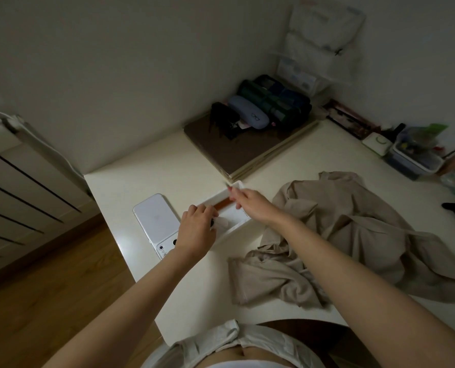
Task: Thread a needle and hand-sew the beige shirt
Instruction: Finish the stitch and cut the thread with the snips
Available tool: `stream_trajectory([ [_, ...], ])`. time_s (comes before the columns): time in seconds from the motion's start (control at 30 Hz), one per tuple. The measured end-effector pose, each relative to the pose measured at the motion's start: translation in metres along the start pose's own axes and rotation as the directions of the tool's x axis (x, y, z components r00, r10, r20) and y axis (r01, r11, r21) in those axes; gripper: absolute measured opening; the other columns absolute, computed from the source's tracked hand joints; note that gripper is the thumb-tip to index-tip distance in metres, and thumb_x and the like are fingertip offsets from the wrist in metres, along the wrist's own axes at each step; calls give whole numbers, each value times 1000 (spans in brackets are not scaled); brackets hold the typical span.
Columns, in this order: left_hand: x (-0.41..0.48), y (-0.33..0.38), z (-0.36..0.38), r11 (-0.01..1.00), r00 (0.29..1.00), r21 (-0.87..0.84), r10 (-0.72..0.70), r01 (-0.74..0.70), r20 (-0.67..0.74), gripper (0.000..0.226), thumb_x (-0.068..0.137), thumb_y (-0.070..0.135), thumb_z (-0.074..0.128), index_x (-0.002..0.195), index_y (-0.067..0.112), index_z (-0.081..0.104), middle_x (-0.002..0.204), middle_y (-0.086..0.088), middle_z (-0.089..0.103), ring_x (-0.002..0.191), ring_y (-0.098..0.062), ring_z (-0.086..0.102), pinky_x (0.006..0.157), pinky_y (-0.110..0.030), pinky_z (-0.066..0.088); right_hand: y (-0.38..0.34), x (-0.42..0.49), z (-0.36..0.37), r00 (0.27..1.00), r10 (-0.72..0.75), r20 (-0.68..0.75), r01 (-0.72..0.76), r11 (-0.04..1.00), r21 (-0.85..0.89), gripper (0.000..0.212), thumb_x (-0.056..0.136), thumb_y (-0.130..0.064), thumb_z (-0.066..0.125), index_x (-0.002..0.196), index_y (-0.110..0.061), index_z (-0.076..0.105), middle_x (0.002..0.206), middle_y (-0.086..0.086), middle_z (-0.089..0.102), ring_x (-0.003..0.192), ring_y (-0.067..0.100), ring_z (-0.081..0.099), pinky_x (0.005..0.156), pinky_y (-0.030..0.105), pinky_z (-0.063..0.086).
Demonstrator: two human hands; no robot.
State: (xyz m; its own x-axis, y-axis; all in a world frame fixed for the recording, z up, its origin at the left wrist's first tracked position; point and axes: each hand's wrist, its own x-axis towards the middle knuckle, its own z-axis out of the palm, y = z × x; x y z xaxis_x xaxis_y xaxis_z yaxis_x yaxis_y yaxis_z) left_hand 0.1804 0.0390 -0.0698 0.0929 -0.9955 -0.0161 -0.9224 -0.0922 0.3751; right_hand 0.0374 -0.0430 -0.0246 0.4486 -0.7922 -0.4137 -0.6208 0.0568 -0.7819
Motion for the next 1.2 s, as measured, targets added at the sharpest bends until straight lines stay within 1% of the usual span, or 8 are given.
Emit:
stream_trajectory([
  [0.13, -1, 1, -2, 1000, 999, 21, -14, 13, 30, 38, 84, 8, 56, 121, 15, 55, 122, -4, 56, 108, -27, 44, 86, -29, 30, 16, 0, 4, 999, -27, 44, 35, 980, -197, 35, 101, -29, 39, 118, -5, 57, 98, 6, 58, 88, 16, 53, 74, 25, 41],
  [0.27, -2, 4, -3, 1000, 999, -24, -12, 13, 29, 49, 78, -2, 51, 124, 14, 53, 121, -7, 54, 107, -28, 43, 84, -29, 30, 22, 3, 7, 992, -122, 40, 127, 898, -422, 33, 99, -23, 46, 129, -12, 53, 129, 5, 55, 122, 21, 47, 103, 37, 40],
  [0.37, -6, 6, -6, 995, 999, -94, 28, -32, -46, 47, 76, -7, 50, 116, 15, 60, 117, -6, 55, 105, -27, 44, 80, -25, 26, 28, -3, 9, 976, -210, -50, 159, 854, -496, 33, 98, -19, 49, 130, -13, 51, 131, 3, 51, 124, 19, 42, 105, 32, 36],
  [0.5, -9, 3, -10, 984, 989, -104, 147, -147, -13, 33, 82, 5, 53, 110, 16, 66, 114, -3, 60, 112, -26, 44, 89, -25, 25, 40, -27, 17, 908, -292, -302, 184, 923, -339, 14, 96, -23, 53, 101, -11, 58, 99, 1, 60, 88, 14, 57, 80, 32, 51],
  [0.7, -14, 7, -11, 969, 957, -50, 246, -241, 155, 35, 94, 22, 51, 128, 16, 55, 129, 1, 56, 129, -17, 34, 97, -21, 20, 55, -41, 47, 996, 59, -61, -59, 998, -6, 43, 81, -38, 71, 114, -16, 54, 105, -2, 64, 89, 12, 62, 71, 24, 50],
  [0.8, -15, 4, -7, 966, 954, -17, 259, -259, 154, 34, 94, 27, 55, 125, 14, 58, 130, -1, 57, 128, -20, 39, 99, -26, 24, 47, -42, 58, 989, 150, 7, -147, 960, 239, 29, 83, -19, 71, 105, -15, 52, 85, 0, 65, 60, 8, 58, 47, 15, 45],
  [0.93, -15, -1, -4, 963, 957, -20, 268, -267, 113, 23, 89, 30, 63, 105, 14, 68, 110, -1, 68, 112, -24, 52, 90, -32, 32, 44, -42, 58, 994, 87, -68, -78, 989, 127, 13, 90, -14, 62, 93, -4, 69, 67, 1, 64, 52, 9, 60, 53, 17, 51],
  [1.2, -15, -3, -8, 960, 962, -86, 269, -265, 37, 10, 91, 24, 60, 93, 17, 67, 96, 3, 68, 94, -22, 54, 81, -29, 34, 20, -33, 18, 950, -125, -286, 140, 990, 34, 11, 91, -12, 62, 90, -4, 68, 70, -3, 61, 60, 4, 57, 62, 15, 51],
])
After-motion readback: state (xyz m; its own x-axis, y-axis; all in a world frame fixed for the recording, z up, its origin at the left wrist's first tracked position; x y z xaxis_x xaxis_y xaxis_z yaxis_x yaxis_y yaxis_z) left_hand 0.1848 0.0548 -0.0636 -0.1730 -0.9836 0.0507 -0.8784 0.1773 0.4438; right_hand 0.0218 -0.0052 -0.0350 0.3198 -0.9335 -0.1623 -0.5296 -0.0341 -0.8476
